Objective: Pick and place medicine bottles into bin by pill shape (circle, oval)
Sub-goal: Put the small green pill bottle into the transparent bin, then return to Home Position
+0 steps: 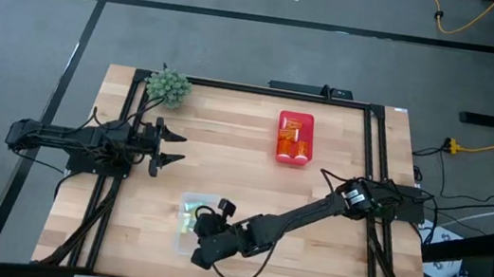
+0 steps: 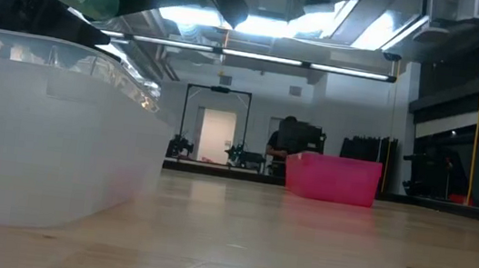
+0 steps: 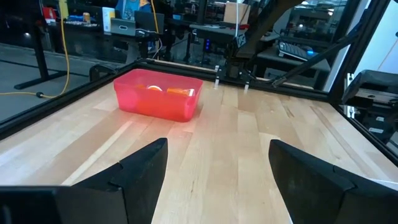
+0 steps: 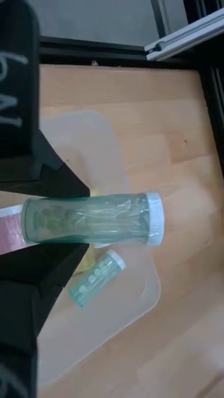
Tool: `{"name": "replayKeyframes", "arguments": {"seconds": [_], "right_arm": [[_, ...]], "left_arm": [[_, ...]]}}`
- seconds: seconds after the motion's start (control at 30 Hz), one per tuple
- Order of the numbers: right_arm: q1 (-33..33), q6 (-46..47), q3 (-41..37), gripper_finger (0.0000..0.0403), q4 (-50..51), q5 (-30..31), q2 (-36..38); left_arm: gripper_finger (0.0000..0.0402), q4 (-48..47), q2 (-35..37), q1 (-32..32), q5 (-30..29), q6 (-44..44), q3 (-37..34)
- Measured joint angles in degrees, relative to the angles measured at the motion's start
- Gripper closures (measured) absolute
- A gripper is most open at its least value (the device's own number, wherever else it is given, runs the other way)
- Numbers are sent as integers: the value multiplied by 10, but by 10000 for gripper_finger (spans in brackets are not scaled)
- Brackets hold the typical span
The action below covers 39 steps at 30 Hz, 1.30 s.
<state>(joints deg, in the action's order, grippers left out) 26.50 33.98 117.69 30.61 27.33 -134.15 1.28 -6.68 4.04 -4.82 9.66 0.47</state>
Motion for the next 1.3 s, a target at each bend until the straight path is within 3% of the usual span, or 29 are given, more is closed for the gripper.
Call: {"name": "replayKeyframes", "arguments": {"seconds": [0.4, 0.73, 0.9, 1.1, 1.3], "right_arm": [[-1, 2, 0, 288, 1, 0, 0], [-2, 17, 0, 190, 3, 0, 0], [-2, 31, 0, 170, 3, -7, 0], [-2, 25, 0, 173, 6, -103, 0], [-4, -64, 36, 171, 50, -213, 0]], "left_arm": [[129, 0, 0, 0, 0, -1, 0], [129, 0, 0, 0, 0, 3, 0], [129, 0, 0, 0, 0, 3, 0], [129, 0, 0, 0, 0, 3, 0], [129, 0, 0, 0, 0, 5, 0]]}}
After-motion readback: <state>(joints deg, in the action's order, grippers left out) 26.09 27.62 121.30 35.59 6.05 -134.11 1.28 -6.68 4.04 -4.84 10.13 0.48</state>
